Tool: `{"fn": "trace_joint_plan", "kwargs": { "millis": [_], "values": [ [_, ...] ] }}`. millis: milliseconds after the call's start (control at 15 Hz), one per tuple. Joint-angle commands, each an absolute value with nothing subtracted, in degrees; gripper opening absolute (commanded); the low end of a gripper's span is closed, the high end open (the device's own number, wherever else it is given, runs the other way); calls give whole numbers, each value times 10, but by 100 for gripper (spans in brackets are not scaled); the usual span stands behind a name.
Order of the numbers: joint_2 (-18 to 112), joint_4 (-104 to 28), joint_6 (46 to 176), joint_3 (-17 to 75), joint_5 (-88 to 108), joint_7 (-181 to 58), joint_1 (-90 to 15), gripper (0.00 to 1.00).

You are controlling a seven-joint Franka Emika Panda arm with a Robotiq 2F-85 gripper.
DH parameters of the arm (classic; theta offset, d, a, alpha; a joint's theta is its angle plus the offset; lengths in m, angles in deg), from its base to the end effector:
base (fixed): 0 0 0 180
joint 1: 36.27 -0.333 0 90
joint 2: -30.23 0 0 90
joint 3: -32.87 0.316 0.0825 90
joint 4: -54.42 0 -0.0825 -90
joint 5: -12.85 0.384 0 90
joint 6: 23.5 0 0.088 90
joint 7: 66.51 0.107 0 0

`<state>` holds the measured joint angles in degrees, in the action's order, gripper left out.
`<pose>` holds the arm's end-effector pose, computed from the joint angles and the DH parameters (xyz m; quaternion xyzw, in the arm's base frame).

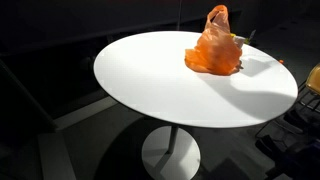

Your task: Place the yellow bottle in the plastic bag

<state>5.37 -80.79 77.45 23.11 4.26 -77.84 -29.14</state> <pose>0.3792 -0.1331 0.4757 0.9957 -0.0172 -0.0900 0.0158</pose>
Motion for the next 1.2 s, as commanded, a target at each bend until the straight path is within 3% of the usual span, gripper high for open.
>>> {"fn": "trace_joint_plan", "kwargs": {
  "millis": [0, 667, 1133],
  "values": [
    [54, -807, 774, 231, 43, -778, -291, 100],
    [114, -744, 806, 244, 57, -736, -297, 100],
    [218, -678, 942, 258, 95, -678, -305, 100]
  ]
}}
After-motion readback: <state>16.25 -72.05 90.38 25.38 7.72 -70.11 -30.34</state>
